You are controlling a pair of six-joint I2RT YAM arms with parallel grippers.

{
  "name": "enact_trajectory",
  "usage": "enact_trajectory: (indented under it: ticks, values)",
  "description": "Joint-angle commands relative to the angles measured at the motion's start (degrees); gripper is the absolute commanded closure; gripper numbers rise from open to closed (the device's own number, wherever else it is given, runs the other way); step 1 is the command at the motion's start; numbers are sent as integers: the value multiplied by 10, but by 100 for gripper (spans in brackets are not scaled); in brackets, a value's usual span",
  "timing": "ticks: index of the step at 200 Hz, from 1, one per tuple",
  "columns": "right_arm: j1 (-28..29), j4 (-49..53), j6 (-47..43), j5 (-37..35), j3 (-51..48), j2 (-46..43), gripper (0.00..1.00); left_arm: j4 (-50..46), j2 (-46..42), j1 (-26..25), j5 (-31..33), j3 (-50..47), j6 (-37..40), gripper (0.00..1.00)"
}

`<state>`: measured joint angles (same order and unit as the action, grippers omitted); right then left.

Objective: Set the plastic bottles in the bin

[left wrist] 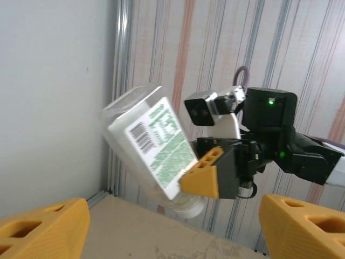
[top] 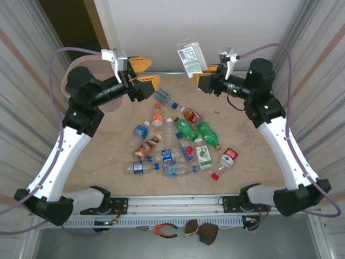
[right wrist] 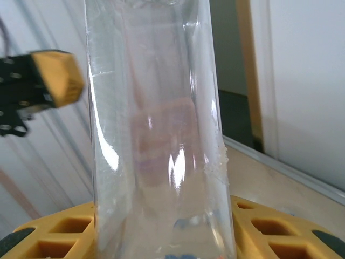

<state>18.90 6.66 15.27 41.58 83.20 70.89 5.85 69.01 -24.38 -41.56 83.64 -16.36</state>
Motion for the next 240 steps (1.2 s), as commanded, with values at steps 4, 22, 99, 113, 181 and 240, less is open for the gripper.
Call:
enact_trajectory:
  ticks: [4, 22, 99, 113, 181, 240]
  values:
    - [9, -72, 50, 52, -12, -37, 53, 45, 16, -22, -24, 35, -11, 17]
    - [20, -84, 54, 68, -10, -49, 53, 45, 32, -46, -39, 57, -4, 16]
    - [83, -110, 56, 86, -5, -77, 53, 85, 92, -115, -93, 128, -2, 23]
    - [89, -114, 59, 85, -6, -81, 53, 103, 97, -124, -113, 130, -3, 27]
    - [104, -126, 70, 88, -6, -94, 53, 115, 106, -150, -151, 151, 7, 47]
    - [108, -124, 63, 83, -10, -101, 53, 115, 108, -154, -153, 153, 5, 60]
